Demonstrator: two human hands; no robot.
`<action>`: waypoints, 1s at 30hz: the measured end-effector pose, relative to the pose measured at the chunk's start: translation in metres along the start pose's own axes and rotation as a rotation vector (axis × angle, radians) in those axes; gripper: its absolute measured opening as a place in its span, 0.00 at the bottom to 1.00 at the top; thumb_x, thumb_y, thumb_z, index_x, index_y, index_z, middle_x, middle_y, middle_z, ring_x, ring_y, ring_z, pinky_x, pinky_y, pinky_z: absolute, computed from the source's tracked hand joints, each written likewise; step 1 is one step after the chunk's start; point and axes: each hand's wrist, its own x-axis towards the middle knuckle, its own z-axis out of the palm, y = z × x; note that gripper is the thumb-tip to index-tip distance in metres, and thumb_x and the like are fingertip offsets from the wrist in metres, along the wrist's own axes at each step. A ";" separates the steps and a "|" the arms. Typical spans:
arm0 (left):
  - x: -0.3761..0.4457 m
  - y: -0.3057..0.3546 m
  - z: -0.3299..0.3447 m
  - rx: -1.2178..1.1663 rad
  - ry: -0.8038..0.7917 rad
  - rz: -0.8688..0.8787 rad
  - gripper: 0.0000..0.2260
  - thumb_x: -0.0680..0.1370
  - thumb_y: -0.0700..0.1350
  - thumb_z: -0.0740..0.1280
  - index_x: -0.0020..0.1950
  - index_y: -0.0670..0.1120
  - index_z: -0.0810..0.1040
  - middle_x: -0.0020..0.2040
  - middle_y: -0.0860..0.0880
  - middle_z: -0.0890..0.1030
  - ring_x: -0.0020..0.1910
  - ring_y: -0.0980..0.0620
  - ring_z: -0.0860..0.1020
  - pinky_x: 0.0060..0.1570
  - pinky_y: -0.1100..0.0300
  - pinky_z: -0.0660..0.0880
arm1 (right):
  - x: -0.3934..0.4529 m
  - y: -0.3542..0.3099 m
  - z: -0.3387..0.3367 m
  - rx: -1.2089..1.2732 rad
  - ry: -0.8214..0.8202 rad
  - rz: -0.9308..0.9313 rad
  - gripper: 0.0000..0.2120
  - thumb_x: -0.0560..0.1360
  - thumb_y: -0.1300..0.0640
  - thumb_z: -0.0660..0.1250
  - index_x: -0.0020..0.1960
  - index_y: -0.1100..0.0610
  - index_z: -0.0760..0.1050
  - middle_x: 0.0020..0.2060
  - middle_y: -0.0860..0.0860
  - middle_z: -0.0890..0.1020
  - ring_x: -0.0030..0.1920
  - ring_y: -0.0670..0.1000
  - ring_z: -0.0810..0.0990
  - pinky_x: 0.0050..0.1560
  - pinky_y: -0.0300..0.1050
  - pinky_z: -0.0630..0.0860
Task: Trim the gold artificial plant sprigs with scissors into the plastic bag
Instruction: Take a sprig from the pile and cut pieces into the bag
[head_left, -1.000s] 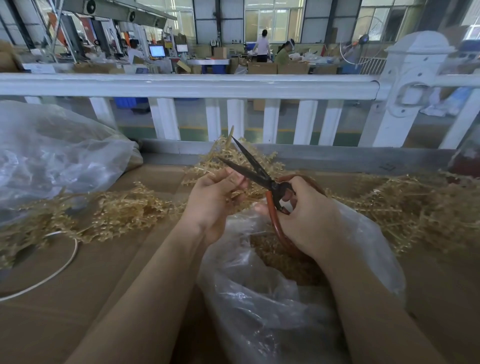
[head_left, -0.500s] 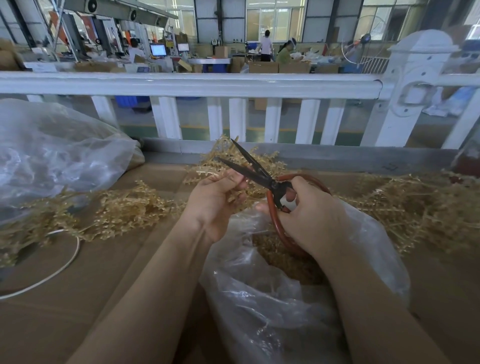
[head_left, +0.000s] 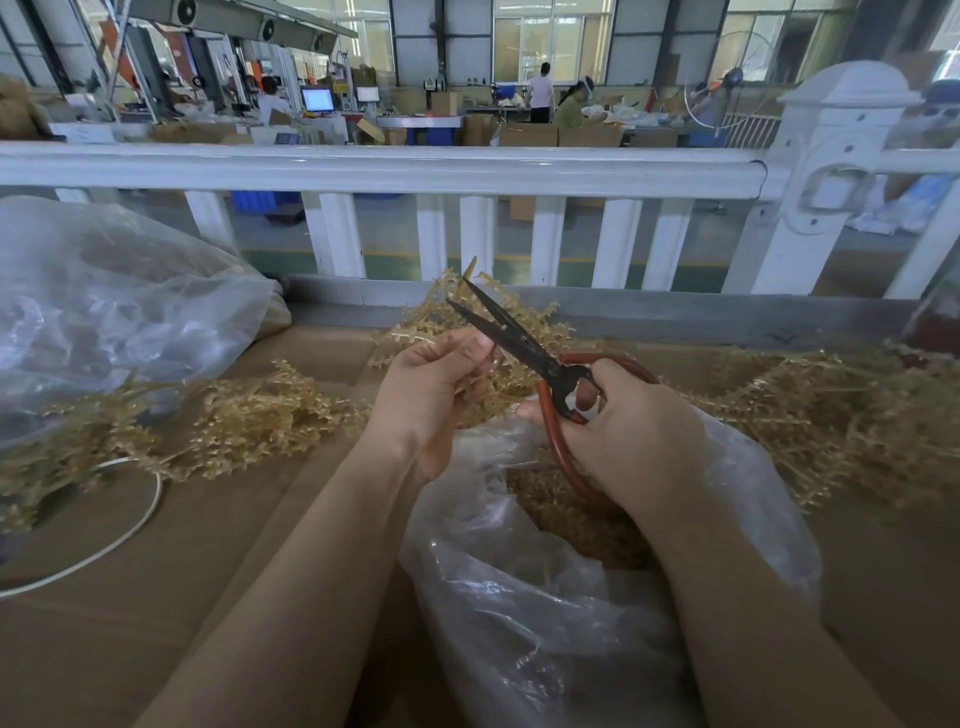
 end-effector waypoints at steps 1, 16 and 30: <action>-0.001 0.000 0.001 0.002 -0.007 0.021 0.07 0.78 0.38 0.69 0.43 0.48 0.82 0.41 0.51 0.82 0.40 0.57 0.78 0.46 0.64 0.75 | -0.001 0.000 0.000 0.001 0.006 -0.006 0.34 0.58 0.15 0.47 0.39 0.44 0.67 0.31 0.39 0.74 0.32 0.40 0.71 0.31 0.39 0.67; 0.000 -0.004 -0.005 -0.033 -0.102 0.143 0.11 0.77 0.36 0.68 0.39 0.51 0.79 0.36 0.51 0.80 0.36 0.55 0.77 0.43 0.63 0.76 | -0.003 -0.001 -0.001 0.029 -0.012 -0.024 0.33 0.62 0.17 0.51 0.45 0.45 0.70 0.33 0.38 0.73 0.34 0.37 0.70 0.32 0.38 0.66; -0.003 -0.006 -0.003 0.033 -0.184 0.091 0.10 0.76 0.32 0.67 0.40 0.46 0.78 0.35 0.50 0.82 0.34 0.56 0.78 0.44 0.61 0.75 | -0.004 -0.006 -0.007 -0.077 0.077 -0.066 0.23 0.71 0.28 0.70 0.41 0.46 0.68 0.26 0.38 0.67 0.27 0.37 0.65 0.26 0.37 0.58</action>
